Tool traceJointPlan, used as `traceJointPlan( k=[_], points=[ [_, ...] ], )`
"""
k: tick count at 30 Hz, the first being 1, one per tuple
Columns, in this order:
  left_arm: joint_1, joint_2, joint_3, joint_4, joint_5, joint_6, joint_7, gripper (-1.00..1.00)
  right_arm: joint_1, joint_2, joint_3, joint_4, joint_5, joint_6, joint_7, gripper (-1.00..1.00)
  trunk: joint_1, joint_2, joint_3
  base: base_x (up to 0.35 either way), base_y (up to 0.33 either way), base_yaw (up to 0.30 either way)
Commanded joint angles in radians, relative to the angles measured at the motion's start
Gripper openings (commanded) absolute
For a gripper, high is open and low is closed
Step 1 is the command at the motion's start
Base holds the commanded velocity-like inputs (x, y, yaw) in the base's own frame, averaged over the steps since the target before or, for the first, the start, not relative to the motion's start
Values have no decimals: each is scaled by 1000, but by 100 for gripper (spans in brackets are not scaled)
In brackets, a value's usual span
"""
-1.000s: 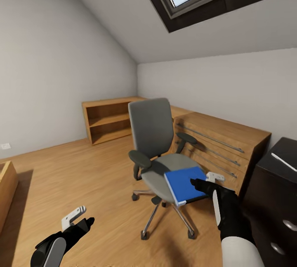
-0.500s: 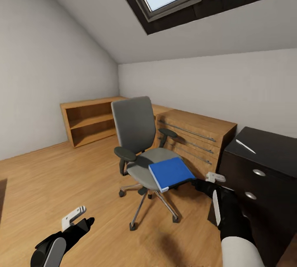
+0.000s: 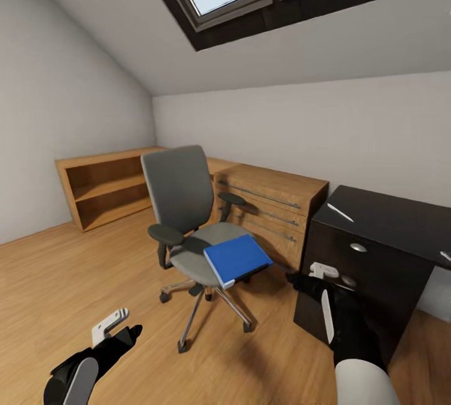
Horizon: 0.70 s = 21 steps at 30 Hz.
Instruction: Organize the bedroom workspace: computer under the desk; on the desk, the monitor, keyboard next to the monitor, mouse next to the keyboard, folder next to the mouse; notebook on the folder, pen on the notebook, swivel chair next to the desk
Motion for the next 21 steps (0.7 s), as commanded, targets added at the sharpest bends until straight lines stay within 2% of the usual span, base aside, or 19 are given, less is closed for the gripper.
traceJointPlan(
  k=[1, 10, 16, 21],
  points=[
    [-1, -1, 2, -5, 11, 3, 8, 100, -1, 1, -4, 5, 6, 3, 17, 100, 4, -8, -4, 0, 0, -76],
    [-1, 0, 4, -25, 11, 3, 8, 100, -1, 1, -6, 59, -41, 2, 84, 100, 38, -71, -33, 0, 0, -29],
    [0, 0, 5, -38, 11, 3, 8, 100, -1, 0, -17, 83, -98, 0, 121, 100, 61, -113, -51, 0, 0, -4],
    [1, 1, 6, -66, 11, 5, 7, 100, -1, -26, -51, 93, -158, 0, 149, 100, 80, -148, -67, 0, 0, -1]
  ],
)
